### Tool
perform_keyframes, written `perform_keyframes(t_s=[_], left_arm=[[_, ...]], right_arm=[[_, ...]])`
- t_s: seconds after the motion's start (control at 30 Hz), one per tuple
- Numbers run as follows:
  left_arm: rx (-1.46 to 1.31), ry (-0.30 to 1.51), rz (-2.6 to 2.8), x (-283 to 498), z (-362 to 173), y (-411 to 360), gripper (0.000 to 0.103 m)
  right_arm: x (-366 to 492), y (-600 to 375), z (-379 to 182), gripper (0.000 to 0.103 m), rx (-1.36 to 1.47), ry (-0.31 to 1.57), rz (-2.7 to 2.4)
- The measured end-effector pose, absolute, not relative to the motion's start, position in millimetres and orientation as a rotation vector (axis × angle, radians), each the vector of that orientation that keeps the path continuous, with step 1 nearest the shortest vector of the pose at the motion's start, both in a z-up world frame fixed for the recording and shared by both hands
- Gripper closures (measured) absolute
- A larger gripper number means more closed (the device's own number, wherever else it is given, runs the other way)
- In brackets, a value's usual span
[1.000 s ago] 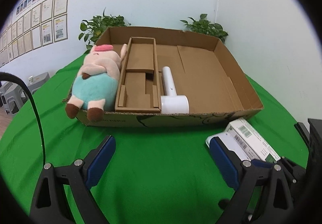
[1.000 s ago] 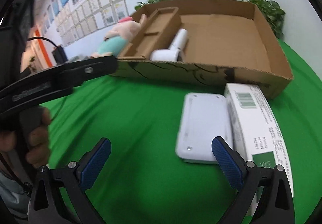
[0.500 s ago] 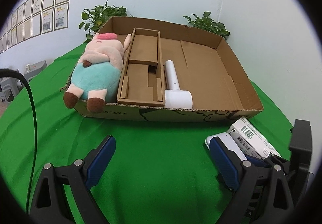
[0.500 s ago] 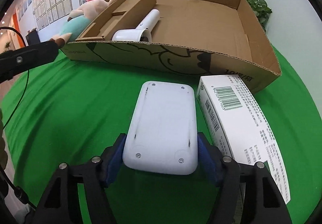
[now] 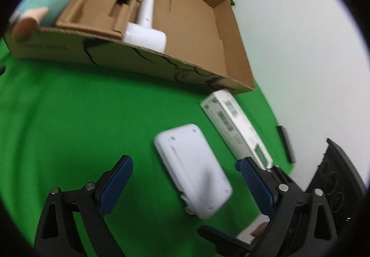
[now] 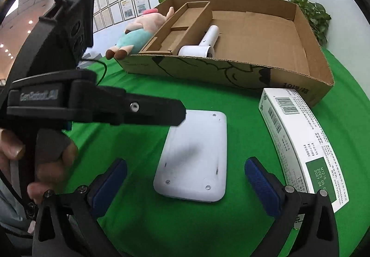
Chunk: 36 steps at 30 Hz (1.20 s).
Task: Organize objects
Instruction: 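Grasp the white rectangular device with the right tool and lift it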
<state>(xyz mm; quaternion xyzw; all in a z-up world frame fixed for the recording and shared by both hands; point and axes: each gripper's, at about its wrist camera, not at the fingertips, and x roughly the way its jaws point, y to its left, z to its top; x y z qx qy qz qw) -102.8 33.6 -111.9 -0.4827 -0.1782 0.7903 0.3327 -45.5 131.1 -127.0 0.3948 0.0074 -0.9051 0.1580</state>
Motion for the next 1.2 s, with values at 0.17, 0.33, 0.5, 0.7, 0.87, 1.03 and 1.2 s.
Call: perform_keyframes(t_s=[0.17, 0.33, 0.5, 0.7, 0.87, 1.03, 1.2], left_arm=[[-1.289, -0.632, 1.868, -106, -127, 44, 0.010], [-1.302, -0.628, 1.850, -105, -133, 50, 0.015], [-1.311, -0.636, 1.833, -104, -134, 50, 0.026], [-1.345, -0.621, 1.850, -100, -137, 53, 0.047], [-1.375, -0.611, 1.883, -97, -139, 51, 0.070], [-1.397, -0.628, 1.883, -97, -141, 50, 0.074], [-1.394, -0.596, 1.904, -93, -137, 57, 0.074]], right_arm=[[-46, 126, -131, 0.001, 1.156, 0.075, -2.593], [-45, 122, -132, 0.006, 1.157, 0.090, -2.592], [-52, 124, -136, 0.035, 1.192, 0.089, -2.598], [-51, 129, -136, 0.037, 1.202, -0.017, -2.595], [-53, 139, -137, 0.038, 1.206, -0.145, -2.560], [-51, 134, -137, 0.038, 1.202, -0.108, -2.573], [-52, 130, -139, 0.035, 1.215, -0.076, -2.577]])
